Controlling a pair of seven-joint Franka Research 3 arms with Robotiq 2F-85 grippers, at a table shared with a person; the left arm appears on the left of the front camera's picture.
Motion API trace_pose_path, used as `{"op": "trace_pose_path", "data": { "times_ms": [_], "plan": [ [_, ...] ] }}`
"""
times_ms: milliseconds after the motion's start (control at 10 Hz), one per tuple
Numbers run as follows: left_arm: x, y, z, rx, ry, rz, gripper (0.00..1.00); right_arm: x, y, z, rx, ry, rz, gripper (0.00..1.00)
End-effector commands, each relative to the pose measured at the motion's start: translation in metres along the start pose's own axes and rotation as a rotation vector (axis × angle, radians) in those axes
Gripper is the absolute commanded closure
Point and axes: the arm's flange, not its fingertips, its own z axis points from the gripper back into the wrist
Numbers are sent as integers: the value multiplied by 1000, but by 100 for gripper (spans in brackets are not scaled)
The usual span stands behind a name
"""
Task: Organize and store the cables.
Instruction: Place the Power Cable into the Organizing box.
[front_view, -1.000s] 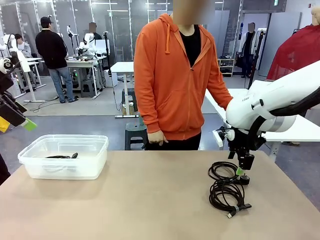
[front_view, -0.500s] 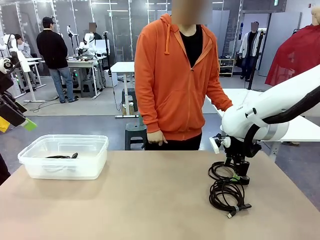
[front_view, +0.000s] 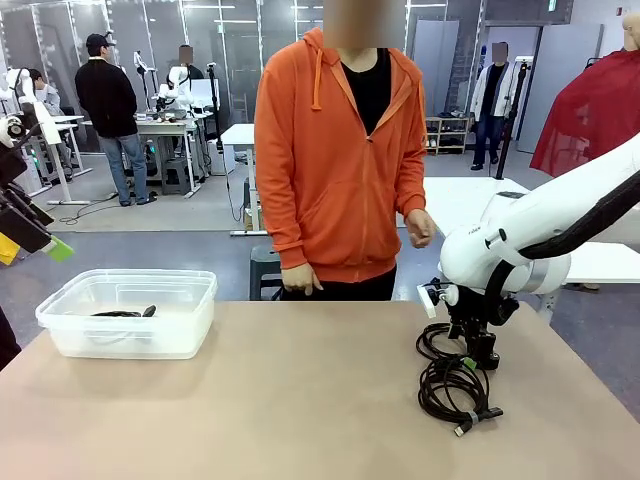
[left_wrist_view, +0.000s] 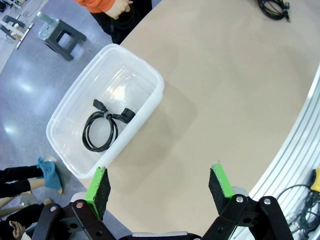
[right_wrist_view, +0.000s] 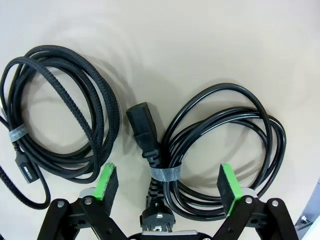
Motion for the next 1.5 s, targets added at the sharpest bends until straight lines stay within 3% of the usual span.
{"op": "trace_pose_path", "data": {
  "times_ms": [0, 400, 600, 700, 800, 1400],
  "plan": [
    [1, -1, 1, 8, 2, 13, 0, 2, -10, -5, -7, 24, -33, 0],
    [1, -1, 1, 8, 2, 13, 0, 0, -15, -15, 0, 35, -57, 0],
    [1, -1, 1, 8, 2, 13, 0, 2, -15, -18, 8, 45, -51, 45],
    [1, -1, 1, 8, 2, 13, 0, 2, -15, -20, 17, 57, -46, 84],
    [1, -1, 1, 8, 2, 13, 0, 2, -15, -21, 20, 65, -46, 100],
    [1, -1, 1, 8, 2, 13, 0, 2, -15, -19, 27, 73, -52, 100]
  ]
}}
